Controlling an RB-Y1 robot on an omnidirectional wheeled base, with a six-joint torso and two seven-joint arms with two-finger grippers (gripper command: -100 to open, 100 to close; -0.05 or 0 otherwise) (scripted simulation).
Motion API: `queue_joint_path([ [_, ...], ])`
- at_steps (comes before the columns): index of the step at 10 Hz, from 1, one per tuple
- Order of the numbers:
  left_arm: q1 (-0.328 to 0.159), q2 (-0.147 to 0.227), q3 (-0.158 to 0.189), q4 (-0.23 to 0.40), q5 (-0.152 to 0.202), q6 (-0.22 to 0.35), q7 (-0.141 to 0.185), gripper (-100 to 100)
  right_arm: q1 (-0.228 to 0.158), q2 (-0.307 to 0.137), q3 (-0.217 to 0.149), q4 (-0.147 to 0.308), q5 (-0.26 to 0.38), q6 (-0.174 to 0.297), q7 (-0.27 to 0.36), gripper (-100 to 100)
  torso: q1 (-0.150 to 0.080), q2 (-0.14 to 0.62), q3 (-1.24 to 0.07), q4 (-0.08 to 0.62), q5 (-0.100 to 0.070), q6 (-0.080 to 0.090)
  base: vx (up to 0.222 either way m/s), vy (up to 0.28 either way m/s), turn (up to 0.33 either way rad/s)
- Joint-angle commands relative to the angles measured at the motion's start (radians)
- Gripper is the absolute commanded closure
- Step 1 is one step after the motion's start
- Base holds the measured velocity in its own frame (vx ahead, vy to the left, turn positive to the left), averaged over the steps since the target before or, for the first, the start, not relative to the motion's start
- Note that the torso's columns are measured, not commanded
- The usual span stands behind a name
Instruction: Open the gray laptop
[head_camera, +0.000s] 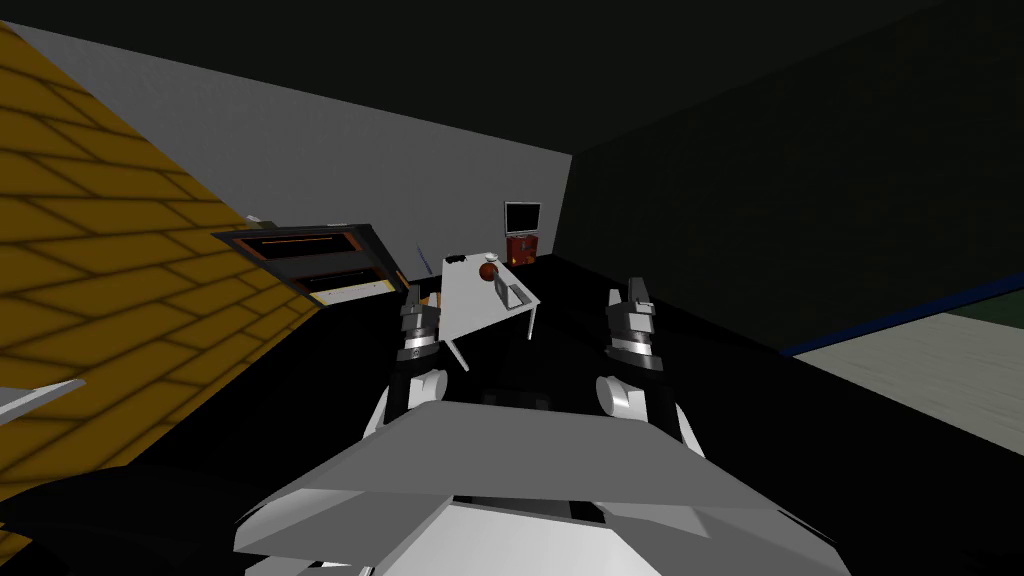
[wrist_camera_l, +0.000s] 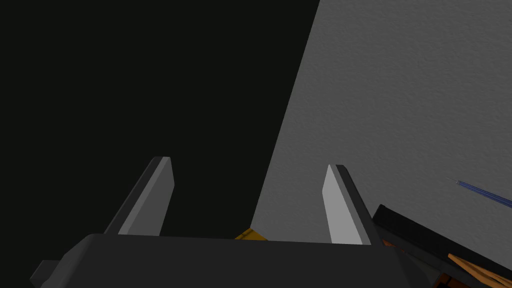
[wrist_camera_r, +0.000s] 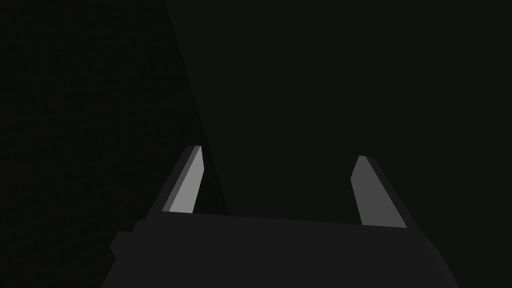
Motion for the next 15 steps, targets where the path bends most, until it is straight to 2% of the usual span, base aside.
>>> queue_joint_path([
  [1, 0.000, 0.000, 0.000, 0.000, 0.000, 0.000, 0.000, 0, 0.000, 0.000, 0.000, 0.000, 0.000, 0.000, 0.000, 0, 0.000, 0.040, -0.082, 0.041, 0.000, 0.000, 0.000, 0.000, 0.000],
  [9, 0.000, 0.000, 0.000, 0.000, 0.000, 0.000, 0.000, 0, 0.000, 0.000, 0.000, 0.000, 0.000, 0.000, 0.000, 0, 0.000, 0.618, -1.234, 0.617, 0.000, 0.000, 0.000, 0.000, 0.000],
  [10, -0.002, 0.046, 0.001, 0.001, -0.003, 0.009, -0.002, -100, 0.000, 0.000, 0.000, 0.000, 0.000, 0.000, 0.000, 0, 0.000, 0.691, -1.382, 0.691, 0.000, 0.000, 0.015, -0.013, -0.006],
  [12, -0.005, 0.106, 0.005, 0.002, -0.009, 0.028, -0.006, -100, 0.000, 0.000, 0.000, 0.000, 0.000, 0.000, 0.000, 0, -0.001, 0.733, -1.471, 0.734, 0.000, 0.000, 0.035, -0.032, -0.013],
  [15, -0.013, 0.166, 0.012, 0.007, -0.023, 0.074, -0.016, -100, 0.000, 0.000, 0.000, 0.000, 0.000, 0.000, 0.000, 0, -0.001, 0.737, -1.476, 0.738, 0.000, 0.000, 0.054, -0.050, -0.017],
])
